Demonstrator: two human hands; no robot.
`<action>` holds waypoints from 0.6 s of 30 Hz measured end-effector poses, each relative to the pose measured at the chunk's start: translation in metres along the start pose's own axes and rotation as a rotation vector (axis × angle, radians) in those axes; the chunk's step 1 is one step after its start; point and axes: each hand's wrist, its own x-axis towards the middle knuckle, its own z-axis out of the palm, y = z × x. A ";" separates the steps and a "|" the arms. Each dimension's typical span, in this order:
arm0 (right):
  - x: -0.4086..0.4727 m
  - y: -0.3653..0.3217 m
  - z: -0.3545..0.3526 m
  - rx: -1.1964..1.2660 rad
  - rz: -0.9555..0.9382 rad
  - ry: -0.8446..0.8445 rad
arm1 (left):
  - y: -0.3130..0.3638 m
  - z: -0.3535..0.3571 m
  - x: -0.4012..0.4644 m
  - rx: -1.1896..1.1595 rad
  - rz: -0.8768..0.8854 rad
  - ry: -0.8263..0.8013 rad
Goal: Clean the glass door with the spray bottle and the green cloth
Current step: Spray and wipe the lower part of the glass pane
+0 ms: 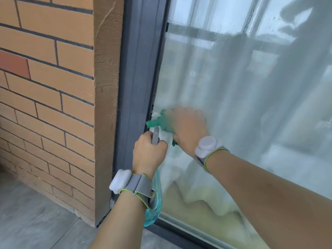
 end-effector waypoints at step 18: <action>-0.079 0.027 -0.031 0.194 0.104 -0.062 | 0.032 -0.004 -0.020 0.039 0.079 -0.041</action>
